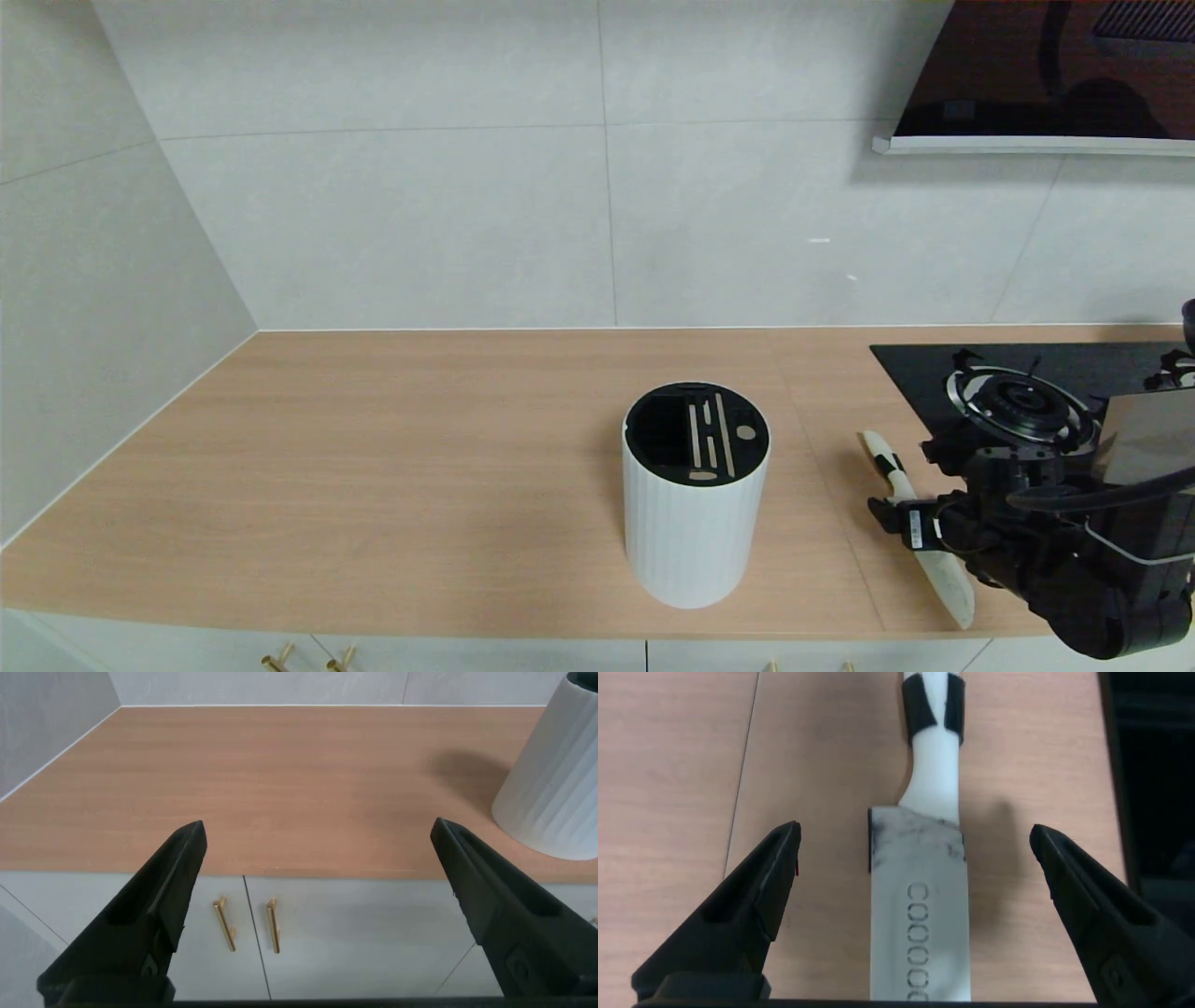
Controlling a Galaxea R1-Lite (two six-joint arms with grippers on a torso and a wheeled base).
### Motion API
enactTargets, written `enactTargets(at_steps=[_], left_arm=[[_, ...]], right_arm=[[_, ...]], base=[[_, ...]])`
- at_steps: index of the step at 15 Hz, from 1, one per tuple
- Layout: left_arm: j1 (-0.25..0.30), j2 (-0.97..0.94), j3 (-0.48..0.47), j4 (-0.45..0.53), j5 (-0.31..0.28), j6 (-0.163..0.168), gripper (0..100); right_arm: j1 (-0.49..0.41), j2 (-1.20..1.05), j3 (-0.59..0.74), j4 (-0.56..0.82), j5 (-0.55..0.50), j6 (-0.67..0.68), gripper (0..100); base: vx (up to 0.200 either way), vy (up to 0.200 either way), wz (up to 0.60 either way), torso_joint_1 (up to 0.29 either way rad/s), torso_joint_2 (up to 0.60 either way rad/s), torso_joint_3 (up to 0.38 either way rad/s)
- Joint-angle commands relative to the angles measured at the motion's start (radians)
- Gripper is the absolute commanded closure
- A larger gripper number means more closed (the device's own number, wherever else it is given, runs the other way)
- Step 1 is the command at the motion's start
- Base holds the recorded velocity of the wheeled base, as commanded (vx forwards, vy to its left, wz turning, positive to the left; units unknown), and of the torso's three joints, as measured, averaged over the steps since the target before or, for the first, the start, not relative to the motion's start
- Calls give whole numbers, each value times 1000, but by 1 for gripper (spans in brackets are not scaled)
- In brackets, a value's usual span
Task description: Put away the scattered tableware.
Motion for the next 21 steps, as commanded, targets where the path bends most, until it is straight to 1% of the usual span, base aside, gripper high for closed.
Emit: enactTargets(at_steps=[1, 14, 15, 21], left_arm=[[0, 0, 0, 0, 1, 0, 0], [0, 0, 0, 0, 1, 0, 0], [0, 0, 0, 0, 1, 0, 0], [0, 0, 0, 0, 1, 0, 0]], right_arm=[[0, 16, 0, -7, 0, 3, 0], [-1, 45, -28, -8, 0, 6, 0], [-1, 46, -28, -8, 0, 6, 100], [-1, 65, -28, -8, -3, 6, 100]], base=[[0, 0, 0, 0, 0, 0], [0, 0, 0, 0, 0, 0], [0, 0, 0, 0, 0, 0], [0, 0, 0, 0, 0, 0]])
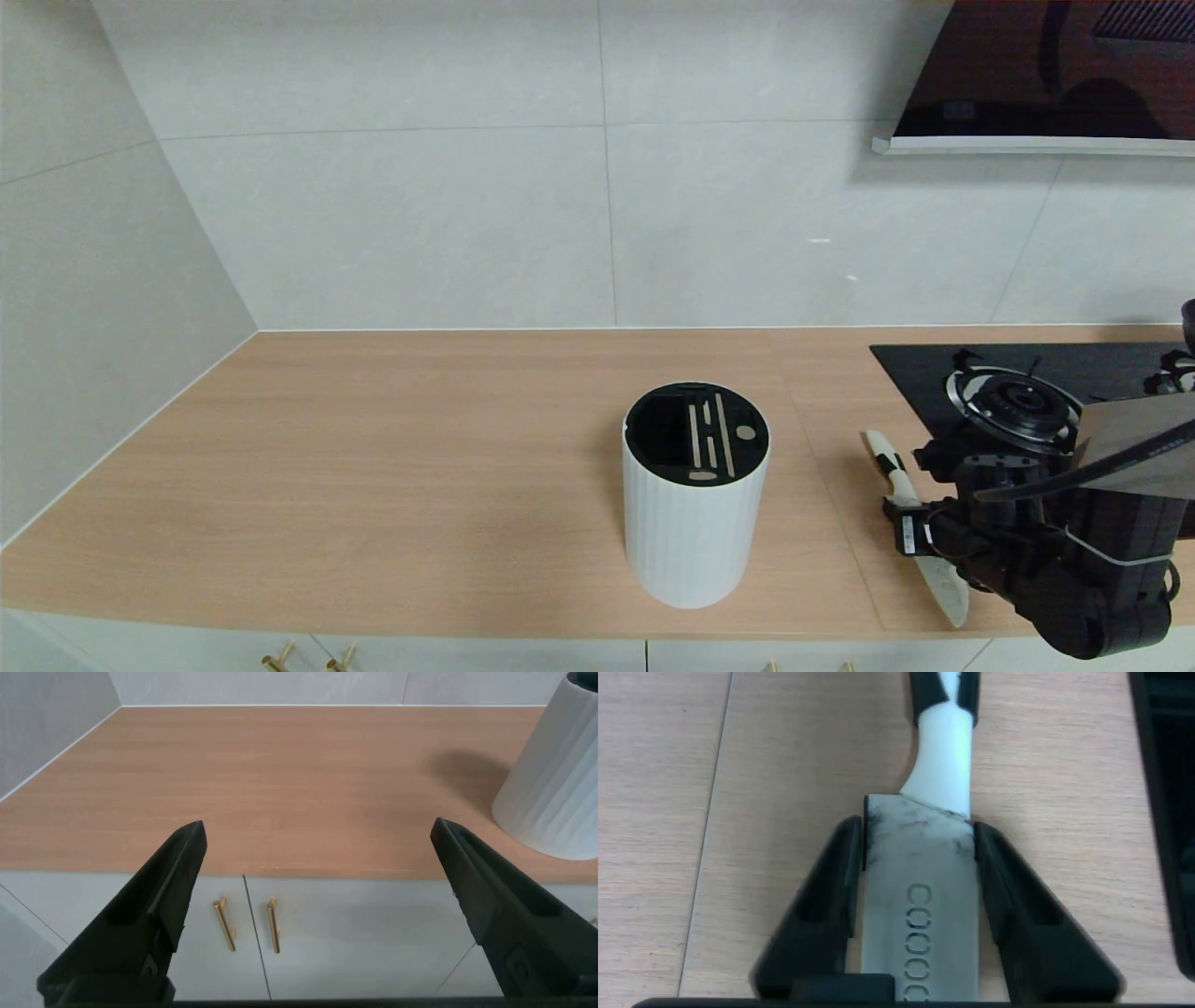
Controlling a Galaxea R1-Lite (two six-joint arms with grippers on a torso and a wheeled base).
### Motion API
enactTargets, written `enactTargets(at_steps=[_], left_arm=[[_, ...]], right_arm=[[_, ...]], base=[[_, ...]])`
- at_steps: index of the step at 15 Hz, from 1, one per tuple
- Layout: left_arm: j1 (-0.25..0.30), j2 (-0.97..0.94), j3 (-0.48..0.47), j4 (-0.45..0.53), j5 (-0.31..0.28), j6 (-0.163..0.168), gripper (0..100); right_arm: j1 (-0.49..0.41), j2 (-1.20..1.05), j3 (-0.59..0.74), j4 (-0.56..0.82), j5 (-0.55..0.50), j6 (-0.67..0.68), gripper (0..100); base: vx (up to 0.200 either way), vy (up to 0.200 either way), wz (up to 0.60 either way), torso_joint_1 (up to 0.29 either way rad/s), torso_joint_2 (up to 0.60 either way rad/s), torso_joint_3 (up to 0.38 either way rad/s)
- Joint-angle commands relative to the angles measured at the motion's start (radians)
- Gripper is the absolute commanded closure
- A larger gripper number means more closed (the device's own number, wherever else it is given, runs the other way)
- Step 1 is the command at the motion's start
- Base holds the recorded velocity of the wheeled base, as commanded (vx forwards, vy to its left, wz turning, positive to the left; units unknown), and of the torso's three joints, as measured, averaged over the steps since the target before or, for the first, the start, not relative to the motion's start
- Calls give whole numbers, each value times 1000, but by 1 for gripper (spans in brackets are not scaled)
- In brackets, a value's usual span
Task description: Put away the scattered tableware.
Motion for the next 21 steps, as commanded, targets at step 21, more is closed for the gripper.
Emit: enactTargets(at_steps=[21], left_arm=[[0, 0, -44, -63, -9, -39, 0]], right_arm=[[54, -616, 60, 134, -10, -9, 100]], base=[[0, 0, 0, 0, 0, 0]])
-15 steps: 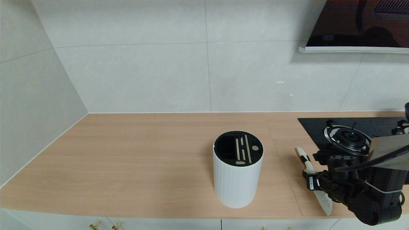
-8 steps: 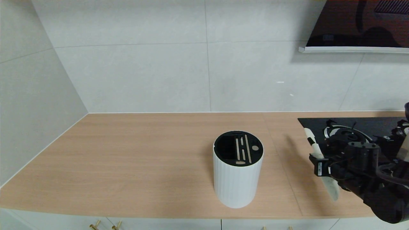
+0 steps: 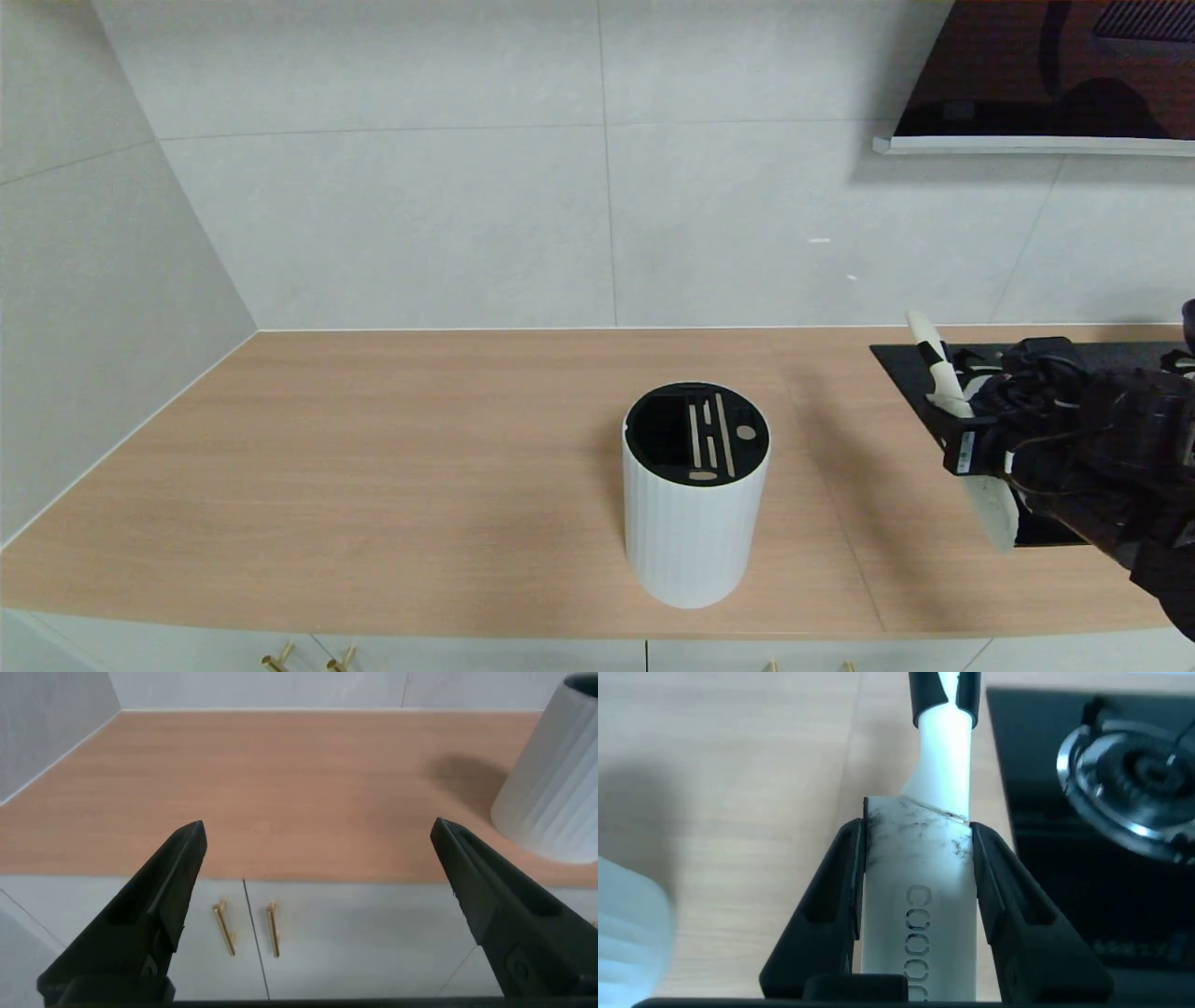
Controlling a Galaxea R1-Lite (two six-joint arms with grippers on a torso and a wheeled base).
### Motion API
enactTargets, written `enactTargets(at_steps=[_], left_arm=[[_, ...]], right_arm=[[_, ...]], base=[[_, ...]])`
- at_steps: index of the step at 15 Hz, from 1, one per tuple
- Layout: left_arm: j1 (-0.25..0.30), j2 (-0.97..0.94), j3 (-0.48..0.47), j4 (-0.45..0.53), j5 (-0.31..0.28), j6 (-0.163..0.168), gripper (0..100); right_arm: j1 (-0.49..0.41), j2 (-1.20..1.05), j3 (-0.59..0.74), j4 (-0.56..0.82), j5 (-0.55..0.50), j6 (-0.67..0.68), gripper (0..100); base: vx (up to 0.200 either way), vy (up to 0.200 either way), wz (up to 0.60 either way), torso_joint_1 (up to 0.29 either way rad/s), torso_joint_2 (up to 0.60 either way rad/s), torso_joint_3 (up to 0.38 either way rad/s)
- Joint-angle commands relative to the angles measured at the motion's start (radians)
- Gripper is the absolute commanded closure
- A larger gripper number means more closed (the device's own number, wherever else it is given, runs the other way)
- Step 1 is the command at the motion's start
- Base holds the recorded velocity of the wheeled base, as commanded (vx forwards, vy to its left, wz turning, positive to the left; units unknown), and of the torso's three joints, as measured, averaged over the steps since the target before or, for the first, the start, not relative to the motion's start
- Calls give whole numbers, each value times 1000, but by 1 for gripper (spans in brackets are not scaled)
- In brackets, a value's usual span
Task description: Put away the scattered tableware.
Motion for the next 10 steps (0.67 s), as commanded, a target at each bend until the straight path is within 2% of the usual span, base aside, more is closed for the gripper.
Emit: enactTargets(at_steps=[1, 2, 3, 4, 5, 6, 8, 9, 10], left_arm=[[0, 0, -44, -16, -22, -39, 0], [0, 2, -58, 7, -84, -37, 0], [-2, 14, -85, 47, -183, -36, 0], [-14, 55, -122, 118, -312, -31, 0], [-19, 74, -140, 135, -358, -28, 0], [-28, 172, -222, 148, -475, -29, 0], [-33, 324, -326, 144, -507, -26, 0], [-54, 440, -403, 142, -538, -25, 0], [-86, 545, -452, 142, -596, -25, 0]], right_arm=[[5, -116, -17, 36, 0, 0, 100], [7, -134, -45, 69, 0, 0, 100], [8, -146, -89, 118, 1, -1, 100], [25, -157, -161, 204, 0, -4, 100], [41, -163, -192, 246, -2, -6, 100], [80, -177, -298, 378, -17, -8, 100], [145, -171, -392, 447, -20, -8, 100], [176, -160, -424, 448, -20, -8, 100], [212, -148, -450, 448, -20, -8, 100]], base=[[0, 0, 0, 0, 0, 0], [0, 0, 0, 0, 0, 0], [0, 0, 0, 0, 0, 0], [0, 0, 0, 0, 0, 0], [0, 0, 0, 0, 0, 0], [0, 0, 0, 0, 0, 0], [0, 0, 0, 0, 0, 0], [0, 0, 0, 0, 0, 0], [0, 0, 0, 0, 0, 0]])
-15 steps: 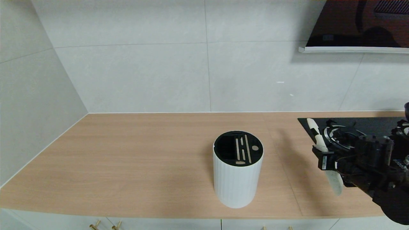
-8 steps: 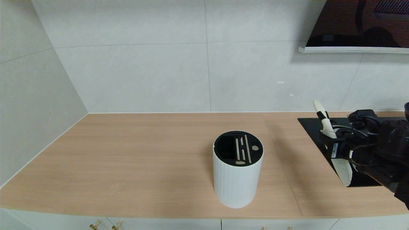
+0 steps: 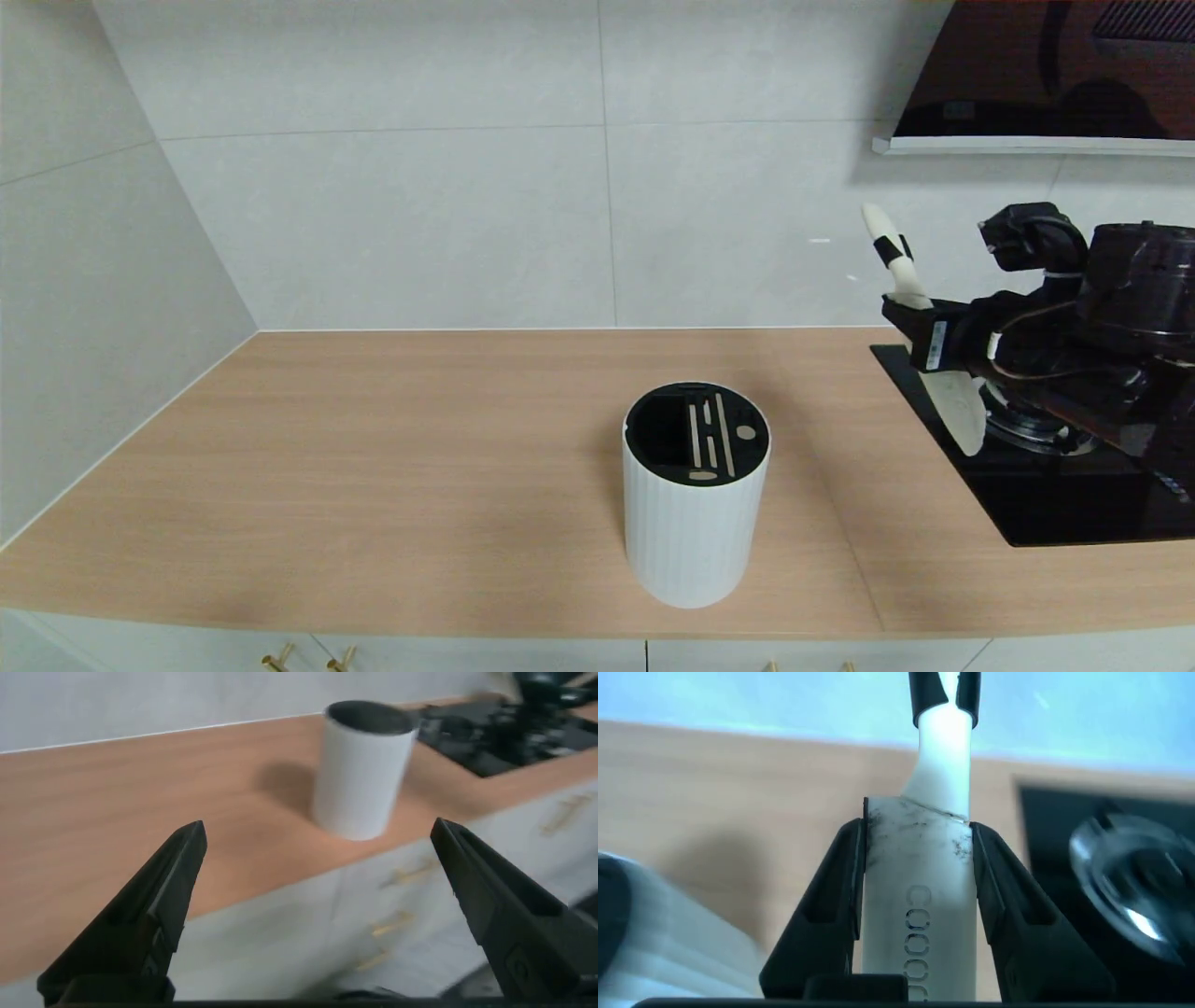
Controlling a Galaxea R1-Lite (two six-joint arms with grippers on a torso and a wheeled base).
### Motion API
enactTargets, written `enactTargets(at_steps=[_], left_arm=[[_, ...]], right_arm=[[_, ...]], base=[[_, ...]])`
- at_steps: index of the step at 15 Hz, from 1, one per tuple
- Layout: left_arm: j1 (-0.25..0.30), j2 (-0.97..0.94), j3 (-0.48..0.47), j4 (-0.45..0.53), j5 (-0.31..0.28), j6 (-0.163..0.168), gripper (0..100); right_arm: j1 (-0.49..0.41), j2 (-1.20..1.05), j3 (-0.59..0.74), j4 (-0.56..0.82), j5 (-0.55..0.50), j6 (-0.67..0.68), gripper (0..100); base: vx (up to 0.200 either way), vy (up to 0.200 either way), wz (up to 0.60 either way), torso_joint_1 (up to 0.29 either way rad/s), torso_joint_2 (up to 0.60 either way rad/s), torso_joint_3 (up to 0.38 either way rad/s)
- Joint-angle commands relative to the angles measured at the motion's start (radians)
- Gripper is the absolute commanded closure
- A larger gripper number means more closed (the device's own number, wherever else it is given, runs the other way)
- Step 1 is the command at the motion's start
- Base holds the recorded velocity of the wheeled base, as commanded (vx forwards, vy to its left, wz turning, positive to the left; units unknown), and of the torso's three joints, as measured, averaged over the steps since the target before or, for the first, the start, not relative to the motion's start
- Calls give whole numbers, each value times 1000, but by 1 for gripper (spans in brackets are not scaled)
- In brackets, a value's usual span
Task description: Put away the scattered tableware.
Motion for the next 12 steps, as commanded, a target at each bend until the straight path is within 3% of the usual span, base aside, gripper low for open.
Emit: enactTargets(at_steps=[1, 3, 4, 5, 8, 10, 12], left_arm=[[-84, 352, -177, -3, -127, 3, 0], [-206, 544, -258, -34, -162, 1, 0], [-232, 593, -282, -61, -161, -2, 0], [-246, 709, -305, -155, -162, -2, 0], [-271, 910, -232, -376, -162, -11, 0], [-298, 982, -200, -476, -162, -54, 0], [-366, 1056, -187, -644, -161, -217, 0]], right_arm=[[78, 25, -79, 7, -1, 0, 100], [158, 55, -91, 9, -21, 0, 100], [178, 54, -84, 9, -38, 2, 100], [222, 39, -58, 1, -62, 2, 100], [280, -7, -21, 7, -64, 2, 100], [326, -14, -7, 7, -65, 5, 100], [394, -17, 11, 7, -77, 6, 100]], base=[[0, 0, 0, 0, 0, 0], [0, 0, 0, 0, 0, 0], [0, 0, 0, 0, 0, 0], [0, 0, 0, 0, 0, 0], [0, 0, 0, 0, 0, 0], [0, 0, 0, 0, 0, 0], [0, 0, 0, 0, 0, 0]])
